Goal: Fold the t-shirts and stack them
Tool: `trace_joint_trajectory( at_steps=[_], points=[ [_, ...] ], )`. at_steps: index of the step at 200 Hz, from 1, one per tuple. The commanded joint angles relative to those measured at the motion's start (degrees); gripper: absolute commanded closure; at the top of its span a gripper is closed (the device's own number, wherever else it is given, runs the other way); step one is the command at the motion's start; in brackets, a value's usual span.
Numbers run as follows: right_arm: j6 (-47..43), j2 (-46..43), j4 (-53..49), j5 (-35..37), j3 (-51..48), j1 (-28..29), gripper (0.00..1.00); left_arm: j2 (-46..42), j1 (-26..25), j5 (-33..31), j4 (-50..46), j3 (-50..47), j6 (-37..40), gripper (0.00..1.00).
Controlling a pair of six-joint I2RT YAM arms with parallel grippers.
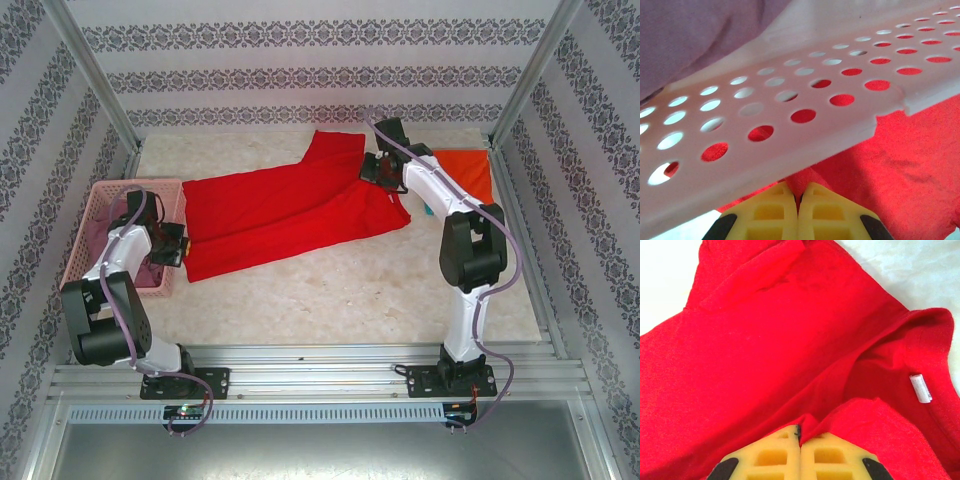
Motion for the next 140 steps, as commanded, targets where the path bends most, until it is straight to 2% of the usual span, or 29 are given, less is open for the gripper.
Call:
trace_joint_trajectory(
  at_steps=[1, 140],
  points=[
    [-0.8, 1.2, -0.3, 0.1, 2.0, -0.6, 1.00, 1.7, 0.8, 0.2, 0.2, 1.8, 1.8, 1.00],
    [-0.7, 4.8, -0.5, 0.0, 3.2, -1.0, 1.00, 8.1, 0.7, 1.3, 3.5, 4.0, 2.0, 0.99]
  ],
)
